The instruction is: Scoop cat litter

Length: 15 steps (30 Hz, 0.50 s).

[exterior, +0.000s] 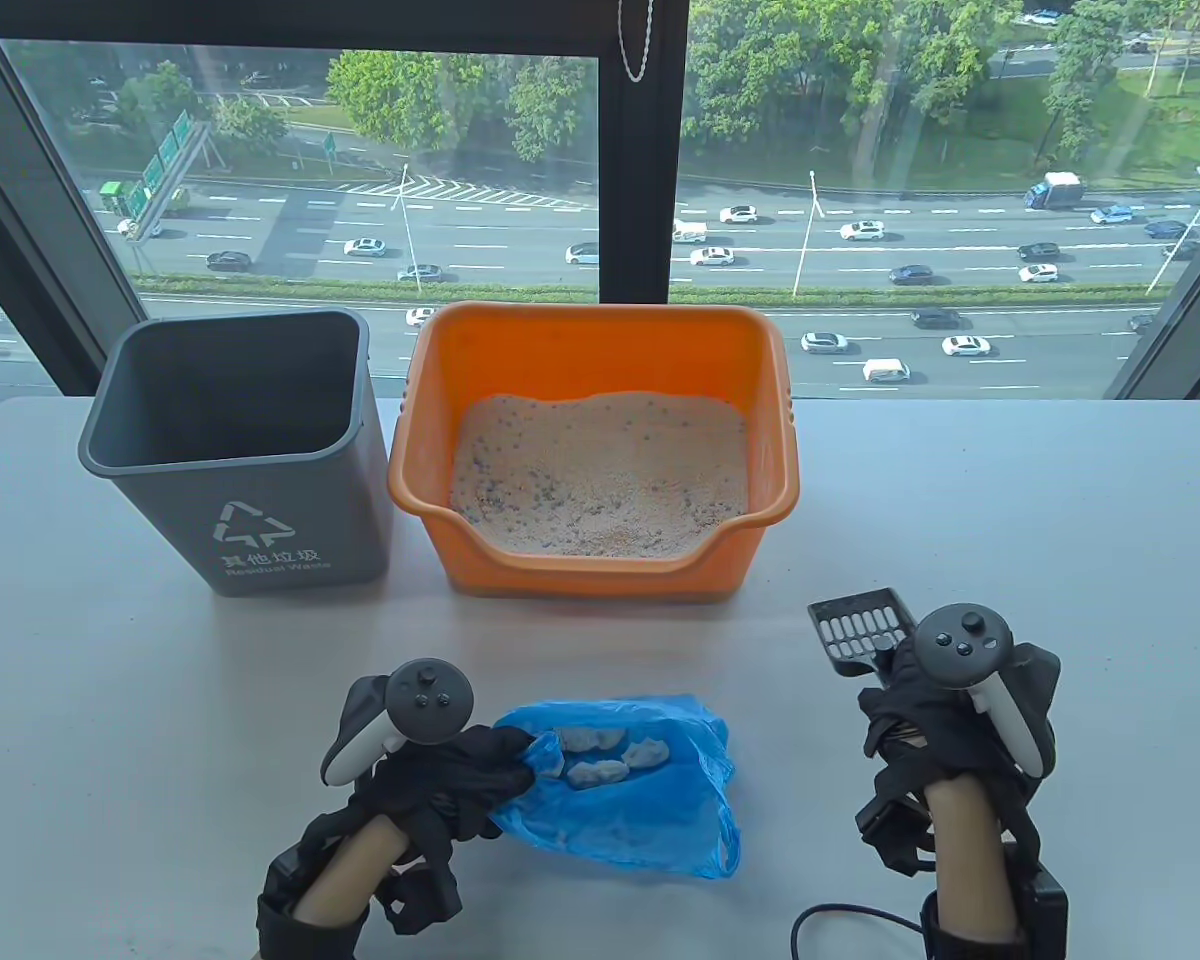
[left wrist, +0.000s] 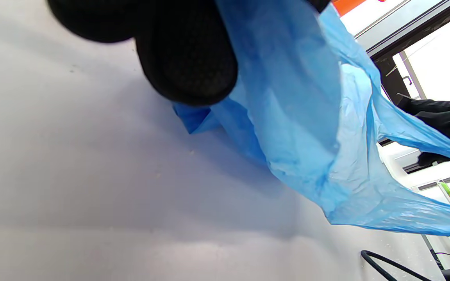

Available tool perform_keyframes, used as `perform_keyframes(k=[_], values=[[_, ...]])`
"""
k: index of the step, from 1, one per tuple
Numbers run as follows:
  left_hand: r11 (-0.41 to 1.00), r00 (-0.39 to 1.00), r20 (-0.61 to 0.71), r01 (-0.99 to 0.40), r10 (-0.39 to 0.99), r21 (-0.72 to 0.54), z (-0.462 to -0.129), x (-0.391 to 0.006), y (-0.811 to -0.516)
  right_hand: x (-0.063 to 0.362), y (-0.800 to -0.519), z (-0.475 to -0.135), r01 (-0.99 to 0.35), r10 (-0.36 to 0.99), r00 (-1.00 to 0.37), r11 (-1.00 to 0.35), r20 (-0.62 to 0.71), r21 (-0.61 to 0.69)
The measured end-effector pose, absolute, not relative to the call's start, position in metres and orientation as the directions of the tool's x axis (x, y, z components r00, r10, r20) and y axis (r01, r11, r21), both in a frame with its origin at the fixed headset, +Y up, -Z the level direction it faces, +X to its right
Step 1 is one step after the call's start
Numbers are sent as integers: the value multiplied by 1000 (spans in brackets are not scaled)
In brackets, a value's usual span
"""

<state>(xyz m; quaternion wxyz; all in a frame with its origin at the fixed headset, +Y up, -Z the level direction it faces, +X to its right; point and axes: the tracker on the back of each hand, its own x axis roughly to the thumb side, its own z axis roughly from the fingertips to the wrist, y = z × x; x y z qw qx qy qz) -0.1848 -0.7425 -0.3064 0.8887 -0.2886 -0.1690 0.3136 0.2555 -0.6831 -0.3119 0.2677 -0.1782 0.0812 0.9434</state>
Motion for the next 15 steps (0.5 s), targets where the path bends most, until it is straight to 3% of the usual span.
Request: perform_keyframes(k=[3, 8, 11, 15], values=[[627, 743, 118, -456, 659, -631, -307, -185, -743, 267, -717, -317, -491, 462, -757, -869, -462, -64], [630, 745, 120, -453, 656, -631, -307, -185, -743, 271, -750, -315, -397, 376, -745, -914, -551, -88], [631, 745, 126, -448, 655, -633, -307, -184, -743, 268, -759, -313, -256, 222, -777, -966, -589, -27], [669, 766, 138, -441, 628, -598, -306, -181, -741, 266, -767, -314, -299, 201, -769, -952, -606, 63]])
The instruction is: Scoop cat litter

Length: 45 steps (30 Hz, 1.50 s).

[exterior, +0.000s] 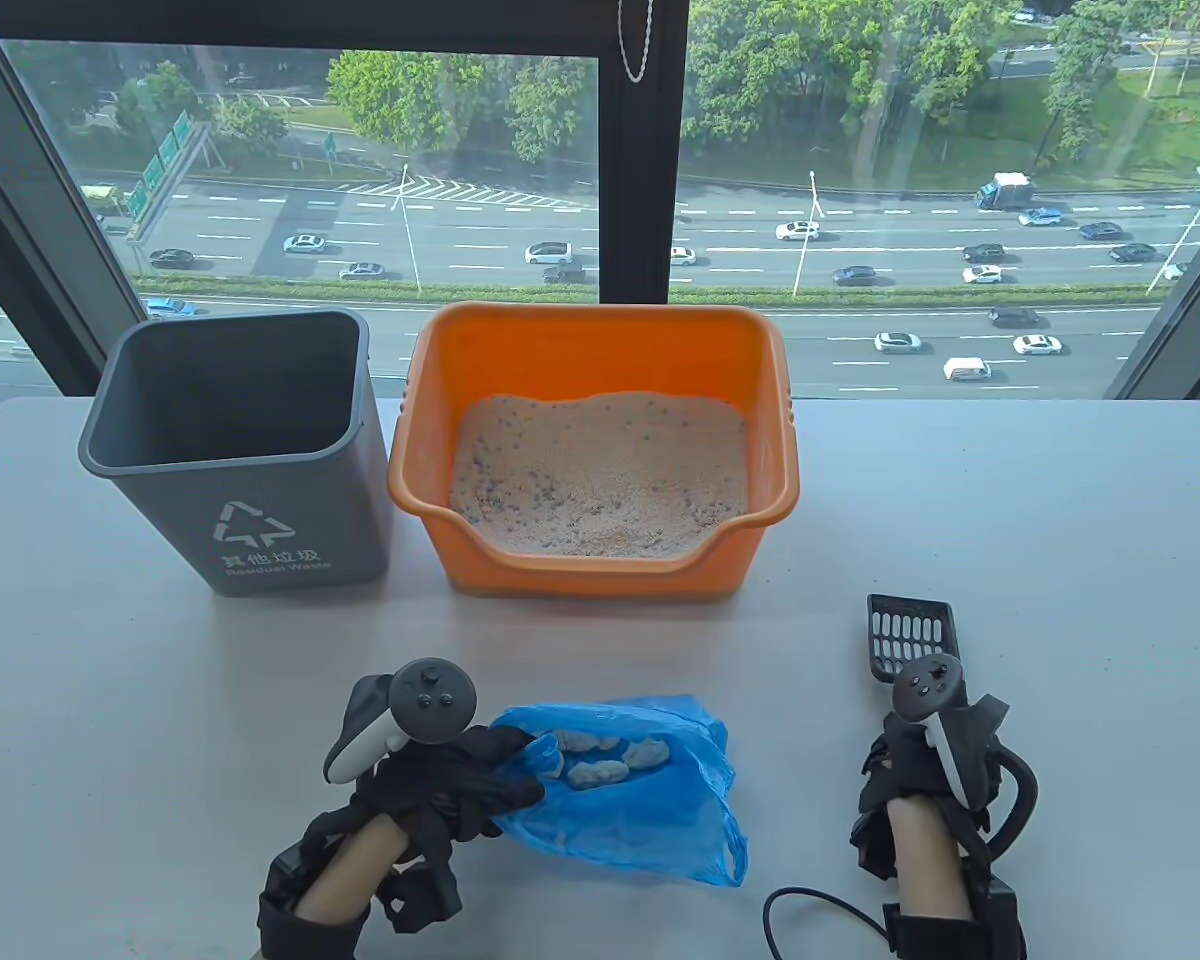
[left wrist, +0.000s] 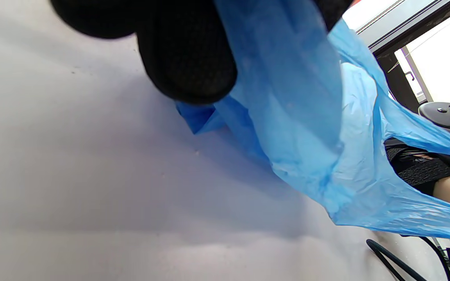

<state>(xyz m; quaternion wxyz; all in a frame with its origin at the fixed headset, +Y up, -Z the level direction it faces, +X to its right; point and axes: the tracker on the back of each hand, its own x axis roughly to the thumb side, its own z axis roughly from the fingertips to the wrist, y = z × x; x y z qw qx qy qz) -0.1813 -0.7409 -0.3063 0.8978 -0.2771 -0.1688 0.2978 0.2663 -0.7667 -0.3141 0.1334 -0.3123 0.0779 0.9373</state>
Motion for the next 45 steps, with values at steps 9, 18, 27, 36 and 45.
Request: perform_keyframes(k=[9, 18, 27, 36, 45], values=[[720, 778, 156, -458, 608, -521, -303, -181, -733, 247, -727, -294, -444, 360, -771, -895, -525, 38], [756, 763, 214, -479, 610, -447, -296, -179, -717, 170, -670, -228, -503, 494, -864, -854, -94, 134], [739, 703, 256, -561, 663, -374, -291, -185, -700, 131, -675, -227, -333, 339, -940, -901, -28, 278], [635, 579, 338, -769, 742, -78, -280, -219, -659, 132, -583, -247, -375, 384, -922, -867, 38, -330], [183, 81, 431, -963, 898, -199, -296, -209, -650, 87, -548, -246, -480, 404, -872, -605, 275, -635]])
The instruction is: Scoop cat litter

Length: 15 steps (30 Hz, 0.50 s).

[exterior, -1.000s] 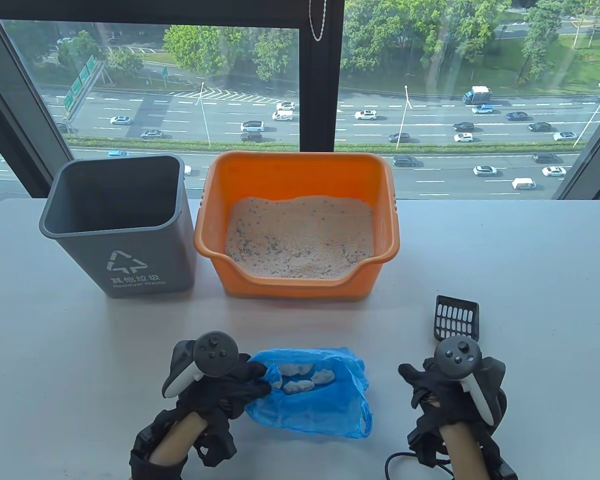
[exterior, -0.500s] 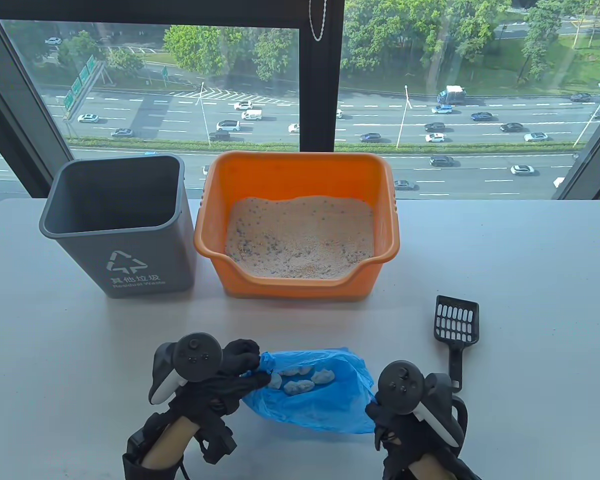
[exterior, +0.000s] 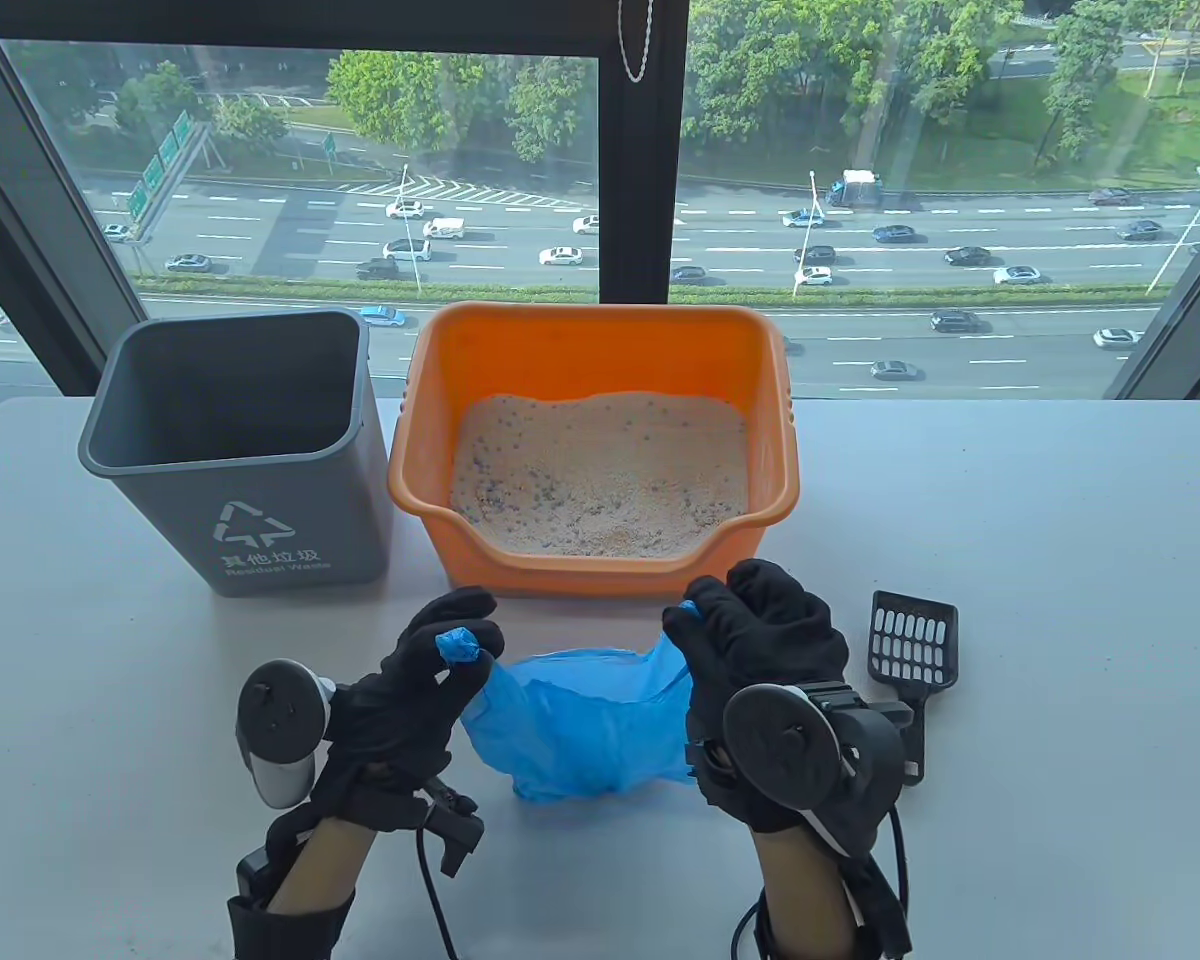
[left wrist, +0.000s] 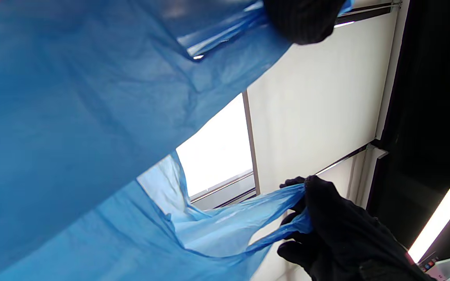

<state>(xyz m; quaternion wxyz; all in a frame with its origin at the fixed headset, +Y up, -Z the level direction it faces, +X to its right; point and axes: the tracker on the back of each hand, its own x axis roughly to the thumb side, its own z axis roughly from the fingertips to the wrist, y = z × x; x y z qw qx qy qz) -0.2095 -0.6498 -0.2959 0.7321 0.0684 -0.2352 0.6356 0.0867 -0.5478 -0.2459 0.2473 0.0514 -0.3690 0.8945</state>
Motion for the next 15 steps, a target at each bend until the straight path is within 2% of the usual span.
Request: perform_keyframes(k=[2, 6, 9, 13, 15], values=[[155, 41, 420, -958, 906, -241, -302, -201, -649, 83, -552, -251, -561, 450, -825, -584, 342, -587], [160, 35, 426, -952, 904, -261, -313, -181, -652, 78, -560, -266, -712, 548, -669, -665, 502, -224], [207, 82, 405, -938, 911, -277, -315, -166, -656, 74, -565, -273, -758, 607, -568, -649, 556, -65], [403, 257, 446, -874, 858, -272, -315, -152, -661, 71, -569, -279, -754, 619, -545, -656, 566, -9], [424, 261, 445, -848, 857, -319, -314, -149, -664, 70, -572, -283, -757, 624, -541, -653, 564, -3]])
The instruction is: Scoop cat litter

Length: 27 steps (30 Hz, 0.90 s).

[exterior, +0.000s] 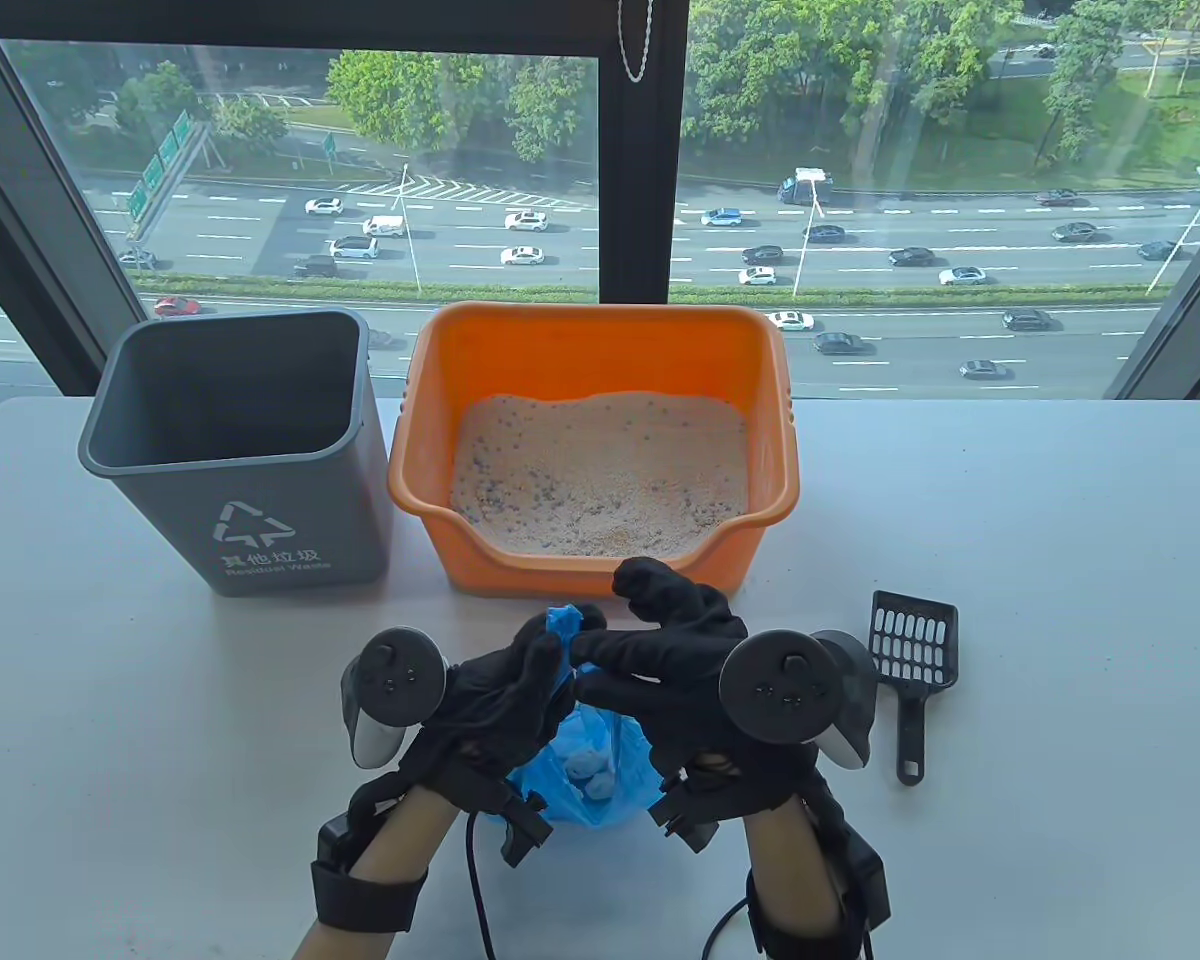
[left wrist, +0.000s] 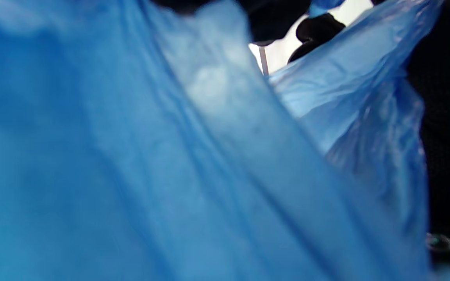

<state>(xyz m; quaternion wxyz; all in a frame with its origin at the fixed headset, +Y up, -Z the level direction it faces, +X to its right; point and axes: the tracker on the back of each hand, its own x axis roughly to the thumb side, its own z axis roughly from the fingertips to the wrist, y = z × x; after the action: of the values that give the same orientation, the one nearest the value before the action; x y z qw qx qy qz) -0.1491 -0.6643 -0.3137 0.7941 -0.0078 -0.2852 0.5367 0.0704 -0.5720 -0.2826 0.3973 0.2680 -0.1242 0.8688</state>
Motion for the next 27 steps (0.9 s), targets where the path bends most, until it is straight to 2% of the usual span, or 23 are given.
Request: perform_keyframes(k=[5, 10, 12, 14, 17, 22, 27], values=[[520, 315, 477, -759, 820, -392, -312, -139, -670, 63, -584, -293, -769, 686, -472, -627, 554, 122], [543, 303, 470, -637, 829, -547, -314, -124, -680, 52, -604, -307, -738, 693, -511, -657, 509, 154], [554, 344, 448, -648, 825, -523, -315, -125, -682, 52, -611, -312, -736, 704, -521, -657, 483, 164], [520, 347, 410, -717, 843, -464, -319, -132, -685, 57, -617, -316, -751, 723, -524, -642, 450, 155], [409, 272, 335, -788, 902, -461, -326, -147, -691, 65, -626, -321, -762, 738, -555, -636, 384, 121], [240, 147, 226, -848, 963, -472, -335, -164, -704, 61, -638, -326, -679, 700, -617, -704, 359, 208], [244, 173, 183, -823, 968, -513, -337, -160, -711, 52, -646, -330, -696, 687, -628, -706, 366, 131]])
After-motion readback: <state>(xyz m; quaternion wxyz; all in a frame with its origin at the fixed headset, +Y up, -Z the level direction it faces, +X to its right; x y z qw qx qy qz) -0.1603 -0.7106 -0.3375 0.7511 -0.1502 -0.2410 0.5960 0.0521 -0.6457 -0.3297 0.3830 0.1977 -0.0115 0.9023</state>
